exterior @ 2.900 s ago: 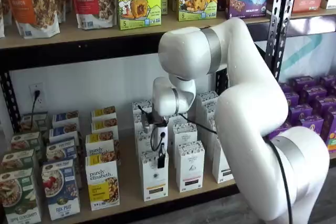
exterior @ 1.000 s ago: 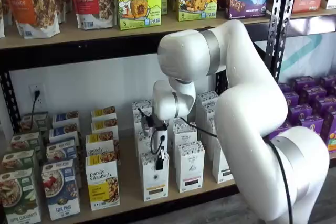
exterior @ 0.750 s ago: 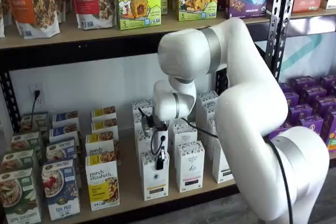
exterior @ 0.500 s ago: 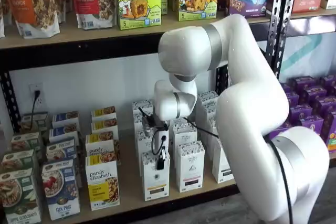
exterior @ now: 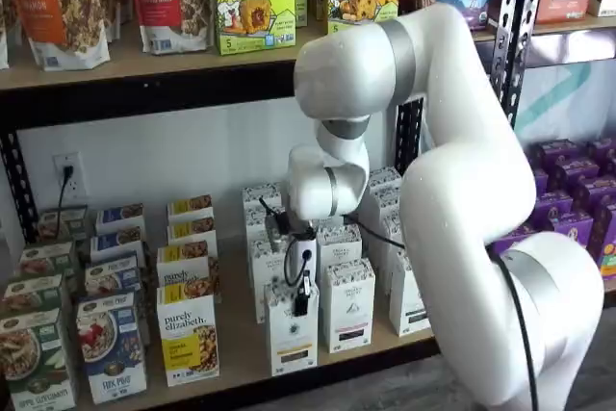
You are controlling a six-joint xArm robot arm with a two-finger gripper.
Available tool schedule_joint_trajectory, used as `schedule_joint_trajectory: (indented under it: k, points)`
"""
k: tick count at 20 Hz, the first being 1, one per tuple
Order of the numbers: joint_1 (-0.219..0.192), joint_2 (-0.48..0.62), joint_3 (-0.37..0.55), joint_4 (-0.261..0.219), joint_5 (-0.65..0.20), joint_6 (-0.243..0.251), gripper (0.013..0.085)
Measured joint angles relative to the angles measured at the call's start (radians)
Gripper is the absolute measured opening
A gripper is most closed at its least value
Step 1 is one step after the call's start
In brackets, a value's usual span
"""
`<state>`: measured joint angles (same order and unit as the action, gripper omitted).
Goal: Pick up the white box with a yellow strip in the middle, on the bottom shelf, the fourth box from the left
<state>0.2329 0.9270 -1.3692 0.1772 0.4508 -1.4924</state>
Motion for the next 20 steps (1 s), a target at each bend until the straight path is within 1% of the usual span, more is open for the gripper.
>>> schedule_joint_trajectory:
  k: [7,11,13,17,20]
  points:
    - [-0.001,-0.096,0.152,0.004,-0.046,-0.009,0.0490]
    - [0.009,-0.154,0.245,0.031,-0.083,-0.028,0.0490]
    - [0.013,-0.176,0.278,0.036,-0.095,-0.029,0.0490]
    - [0.018,-0.223,0.346,0.018,-0.113,-0.008,0.0490]
    - [0.022,-0.281,0.426,0.005,-0.142,0.006,0.0490]
